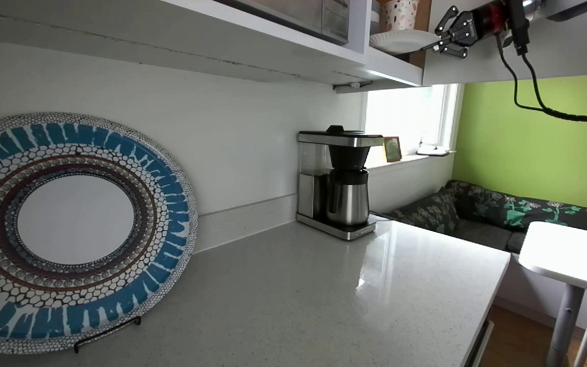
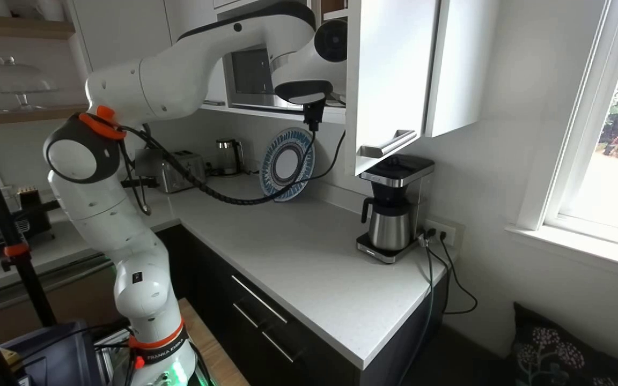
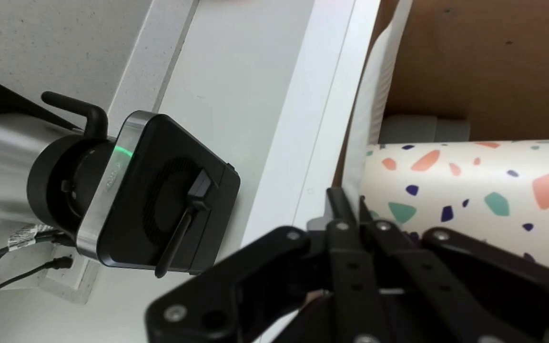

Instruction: Put the cup and plate on top of the table

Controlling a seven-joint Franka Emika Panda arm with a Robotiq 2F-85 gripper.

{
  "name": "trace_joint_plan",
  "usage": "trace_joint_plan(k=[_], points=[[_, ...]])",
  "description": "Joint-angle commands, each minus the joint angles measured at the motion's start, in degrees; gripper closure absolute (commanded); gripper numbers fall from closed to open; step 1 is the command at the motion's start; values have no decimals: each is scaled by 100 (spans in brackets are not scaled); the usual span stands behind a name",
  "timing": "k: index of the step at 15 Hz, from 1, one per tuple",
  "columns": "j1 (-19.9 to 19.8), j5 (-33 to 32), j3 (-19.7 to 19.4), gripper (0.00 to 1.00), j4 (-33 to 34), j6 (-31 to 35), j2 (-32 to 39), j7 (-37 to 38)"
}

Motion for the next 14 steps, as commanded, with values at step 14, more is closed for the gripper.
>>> trace_joint_plan(k=[14], points=[[-169,70,-80,100,-1083,-154,-1025,-395]])
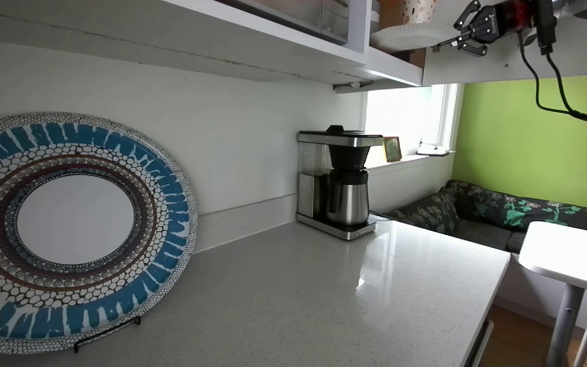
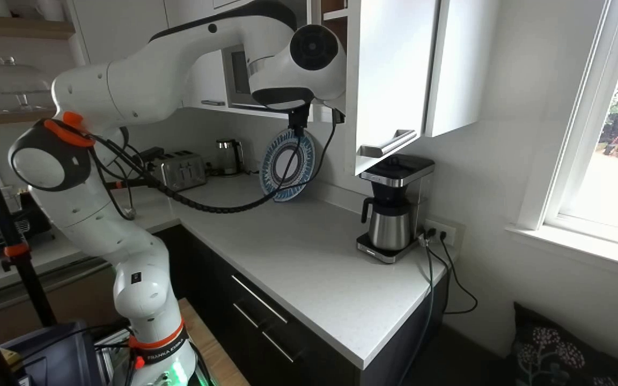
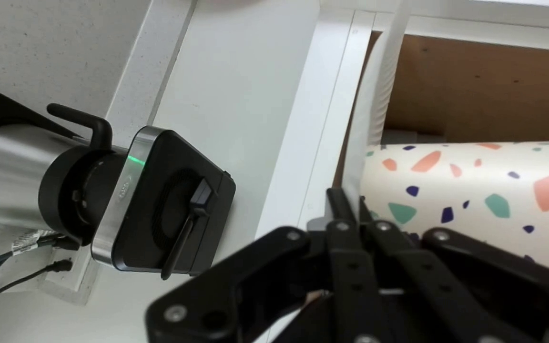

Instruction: Put the cup and plate on top of the table

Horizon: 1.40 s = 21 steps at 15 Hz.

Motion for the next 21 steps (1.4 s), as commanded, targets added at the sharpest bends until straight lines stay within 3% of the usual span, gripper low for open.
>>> trace_joint_plan(k=[1,21], points=[[-70,64,-25,100,-376,-156,-342,-147],[-378,48,-141,100,-1343,-584,-1234,-322]])
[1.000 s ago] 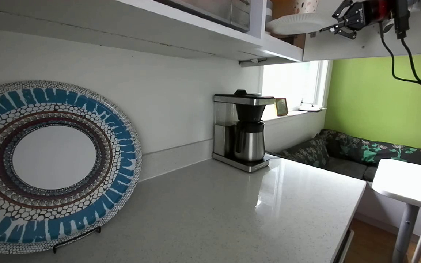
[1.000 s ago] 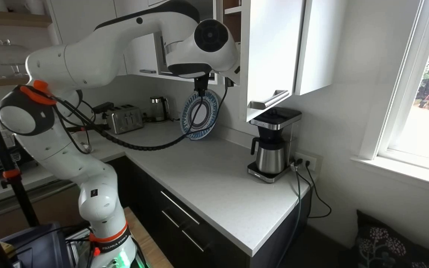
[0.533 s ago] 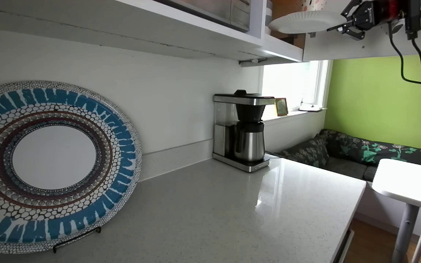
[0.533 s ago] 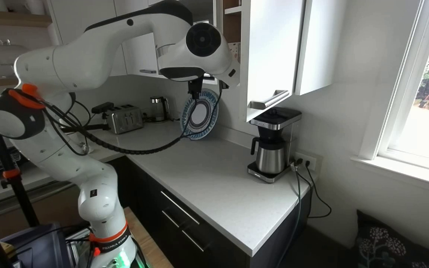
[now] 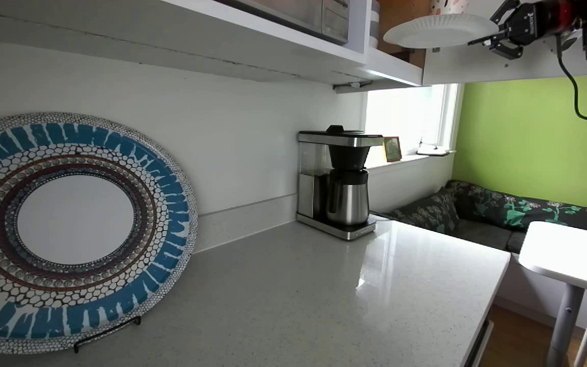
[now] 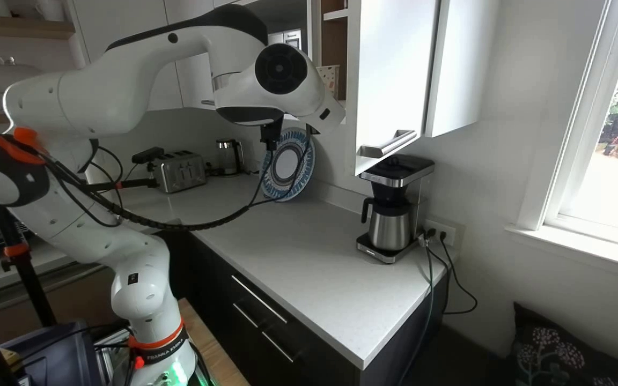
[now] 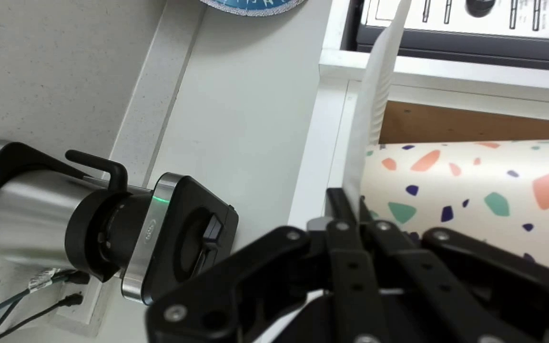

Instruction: Put the cup and plate on top of the table

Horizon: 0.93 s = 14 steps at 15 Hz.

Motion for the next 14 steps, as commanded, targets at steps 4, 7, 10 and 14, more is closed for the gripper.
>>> trace_joint_plan(k=[4,7,10,14], points=[[-140,18,-17,100,-441,-199,-381,-219],[-170,-2,-26,100,-548,-302,-467,-284],[-221,-19,-34,100,-656,-387,-538,-345],[-276,-43,-60,100,-792,-480,-609,-451]])
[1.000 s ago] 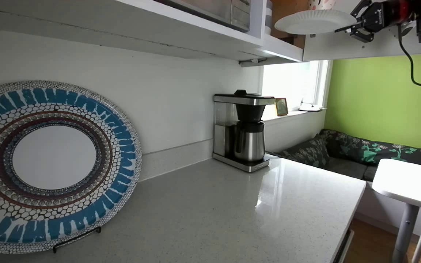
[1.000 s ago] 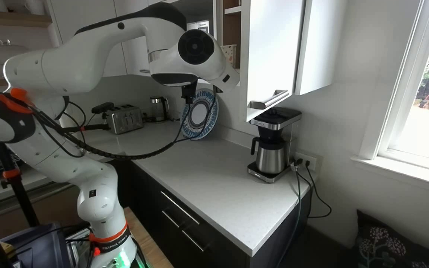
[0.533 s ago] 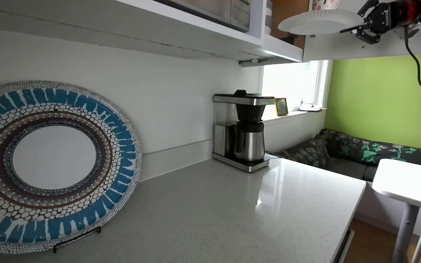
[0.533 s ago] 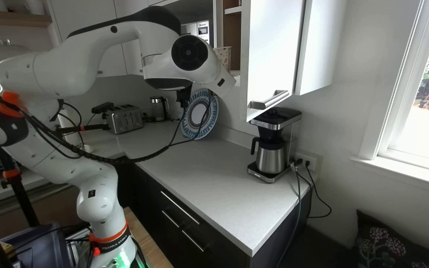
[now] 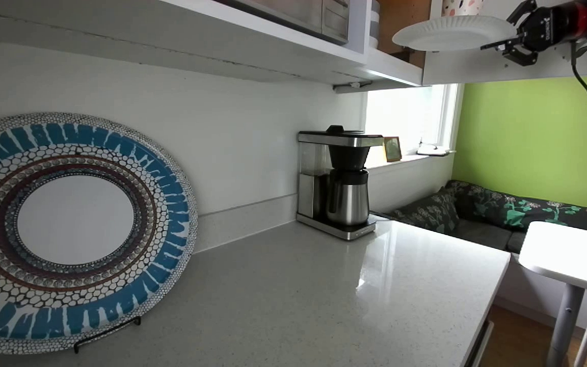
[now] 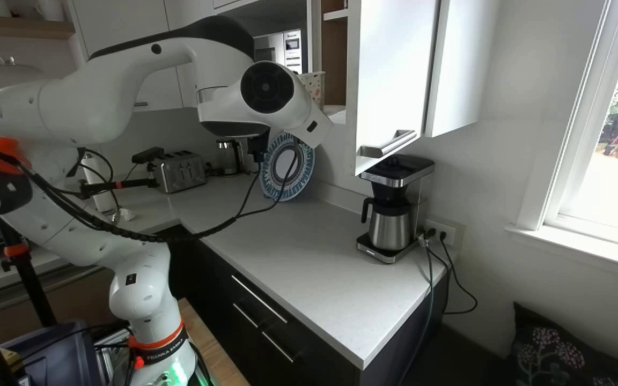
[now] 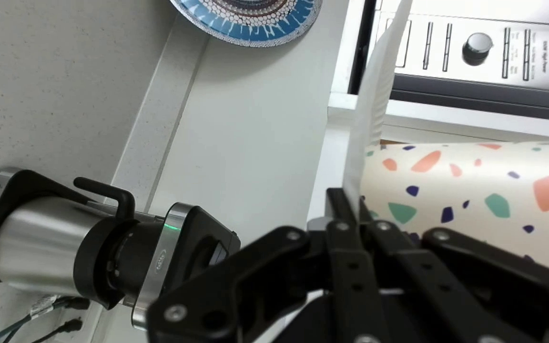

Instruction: Put the cup and plate on top of the table

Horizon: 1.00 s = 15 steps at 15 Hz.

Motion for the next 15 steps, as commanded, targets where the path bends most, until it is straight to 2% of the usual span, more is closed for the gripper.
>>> trace_joint_plan(k=[1,15], points=[[-103,-51,-53,100,-247,-225,-180,-198],[-251,-284,-185,100,-606,-598,-146,-845]])
